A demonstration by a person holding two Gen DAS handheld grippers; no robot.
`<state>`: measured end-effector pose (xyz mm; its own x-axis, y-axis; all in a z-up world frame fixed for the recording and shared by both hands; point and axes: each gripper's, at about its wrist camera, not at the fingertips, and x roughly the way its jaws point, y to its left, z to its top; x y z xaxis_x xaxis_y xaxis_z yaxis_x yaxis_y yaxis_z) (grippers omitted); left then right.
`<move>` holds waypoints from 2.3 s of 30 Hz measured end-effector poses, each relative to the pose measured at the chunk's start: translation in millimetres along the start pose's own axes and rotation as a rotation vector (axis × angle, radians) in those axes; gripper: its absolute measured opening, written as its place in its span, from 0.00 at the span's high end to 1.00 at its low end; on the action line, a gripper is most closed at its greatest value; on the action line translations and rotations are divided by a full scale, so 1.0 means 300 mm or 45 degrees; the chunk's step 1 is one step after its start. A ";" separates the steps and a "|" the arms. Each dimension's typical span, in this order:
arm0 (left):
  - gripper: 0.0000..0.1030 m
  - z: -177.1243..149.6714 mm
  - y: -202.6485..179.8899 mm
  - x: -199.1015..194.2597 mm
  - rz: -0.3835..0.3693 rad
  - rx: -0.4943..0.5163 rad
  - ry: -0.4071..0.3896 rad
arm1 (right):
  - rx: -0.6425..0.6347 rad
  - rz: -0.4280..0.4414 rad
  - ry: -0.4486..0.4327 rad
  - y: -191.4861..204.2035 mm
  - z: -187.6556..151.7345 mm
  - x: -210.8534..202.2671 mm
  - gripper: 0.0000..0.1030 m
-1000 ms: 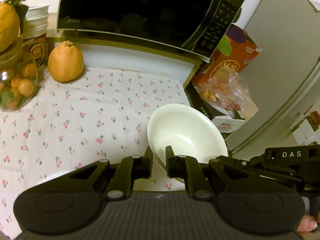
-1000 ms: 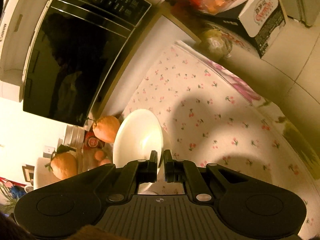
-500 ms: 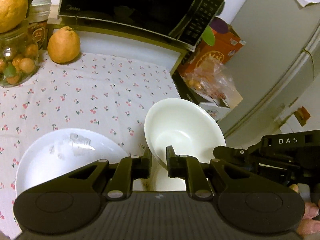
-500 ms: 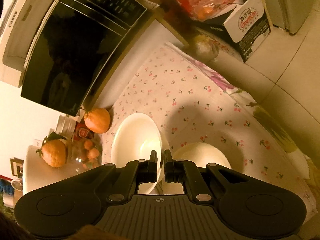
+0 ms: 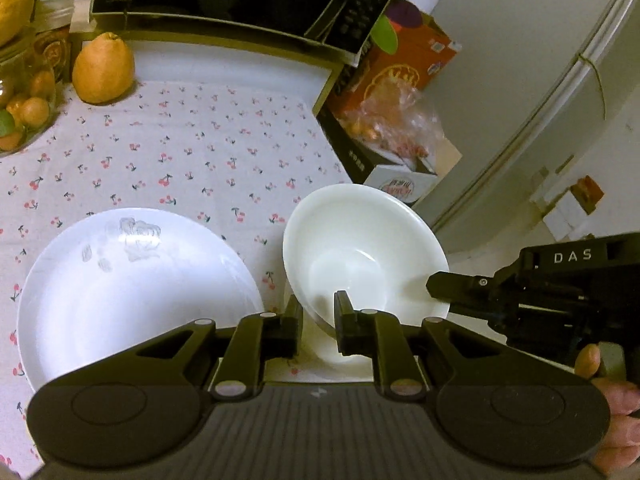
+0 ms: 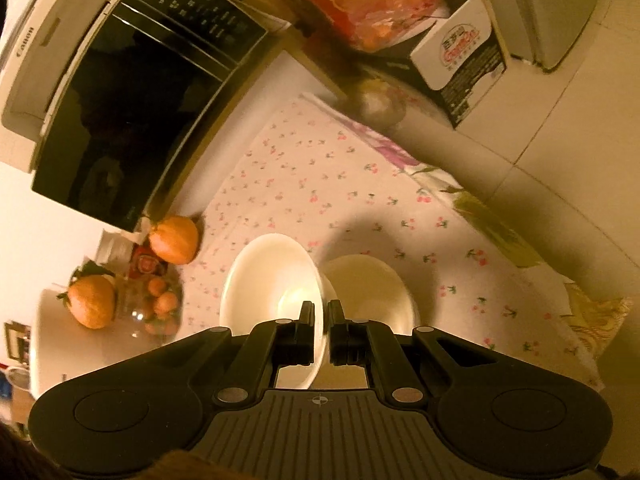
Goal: Organize plates and bowls
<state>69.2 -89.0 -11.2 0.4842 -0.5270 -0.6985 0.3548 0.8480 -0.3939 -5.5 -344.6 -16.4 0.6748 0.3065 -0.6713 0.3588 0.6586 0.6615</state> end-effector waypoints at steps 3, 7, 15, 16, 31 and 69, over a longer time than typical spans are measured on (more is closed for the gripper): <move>0.86 -0.001 0.003 0.007 0.003 0.000 0.010 | 0.013 -0.011 0.015 -0.010 -0.001 0.010 0.93; 0.86 -0.006 0.007 0.012 0.007 0.006 0.026 | 0.023 -0.026 0.025 -0.015 -0.004 0.015 0.93; 0.86 -0.017 0.004 0.036 0.023 0.019 0.070 | 0.035 -0.089 0.040 -0.029 -0.014 0.033 0.93; 0.85 -0.018 0.002 0.038 0.025 0.022 0.075 | 0.035 -0.094 0.040 -0.031 -0.014 0.034 0.93; 0.83 -0.038 -0.017 0.061 0.044 0.094 0.110 | 0.024 -0.165 0.045 -0.044 -0.017 0.047 0.93; 0.22 -0.091 -0.092 0.067 -0.031 0.442 0.113 | -0.119 -0.199 0.103 -0.007 -0.017 0.067 0.58</move>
<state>47.3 -121.4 -30.6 0.4067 -0.5267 -0.7464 0.6232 0.7574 -0.1949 4.1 -336.3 -33.1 0.5605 0.2471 -0.7904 0.3911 0.7623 0.5157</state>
